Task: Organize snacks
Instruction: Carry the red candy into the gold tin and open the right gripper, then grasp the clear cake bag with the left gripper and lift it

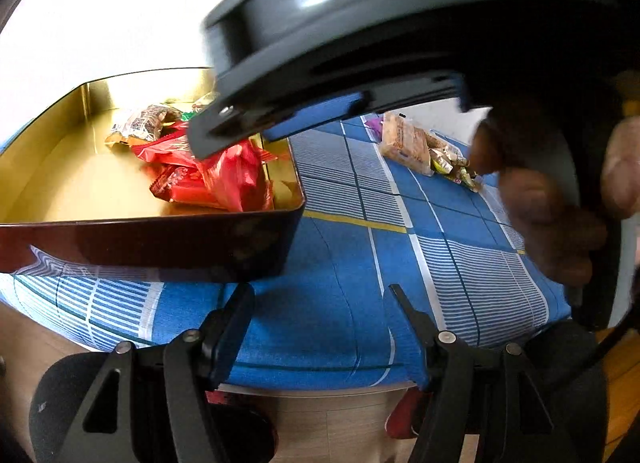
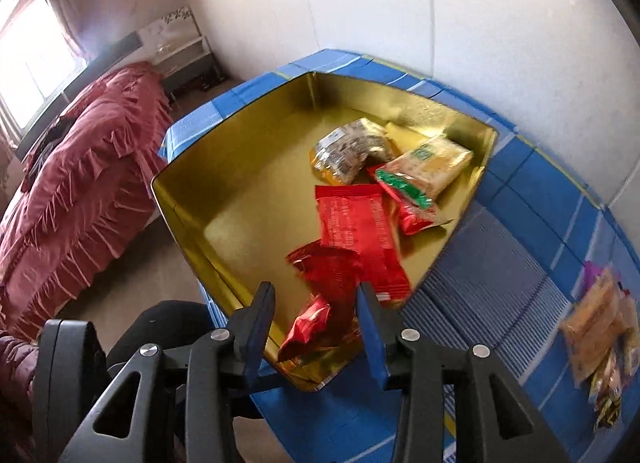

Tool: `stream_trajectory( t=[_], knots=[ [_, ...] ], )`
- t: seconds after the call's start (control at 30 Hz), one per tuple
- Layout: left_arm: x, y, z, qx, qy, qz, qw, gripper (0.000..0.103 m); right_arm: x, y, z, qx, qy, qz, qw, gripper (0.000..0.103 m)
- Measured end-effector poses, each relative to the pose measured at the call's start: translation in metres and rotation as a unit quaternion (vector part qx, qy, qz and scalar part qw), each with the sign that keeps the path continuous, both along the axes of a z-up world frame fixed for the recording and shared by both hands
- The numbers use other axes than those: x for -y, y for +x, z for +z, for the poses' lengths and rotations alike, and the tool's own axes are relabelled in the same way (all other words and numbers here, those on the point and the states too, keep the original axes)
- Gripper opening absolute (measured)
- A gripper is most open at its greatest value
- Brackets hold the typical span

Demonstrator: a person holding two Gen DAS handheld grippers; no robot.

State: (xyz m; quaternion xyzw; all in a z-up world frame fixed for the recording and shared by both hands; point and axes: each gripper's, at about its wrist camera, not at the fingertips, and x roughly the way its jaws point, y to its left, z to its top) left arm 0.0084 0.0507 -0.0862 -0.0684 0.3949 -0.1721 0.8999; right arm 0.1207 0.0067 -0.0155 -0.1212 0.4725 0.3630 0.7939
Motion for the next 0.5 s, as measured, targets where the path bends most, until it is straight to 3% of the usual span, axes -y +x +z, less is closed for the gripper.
stream_trajectory(
  t=[0.3,0.5],
  knots=[
    [0.008,0.001,-0.004,0.003,0.014,-0.002,0.9999,0.067,0.070,-0.017,0.017,0.034,0.031,-0.086,0.995,0.042],
    [0.010,0.002,-0.004,0.006,0.023,-0.002,0.9997,0.067,0.147,-0.026,0.001,0.037,0.013,-0.207,0.978,0.042]
  ],
)
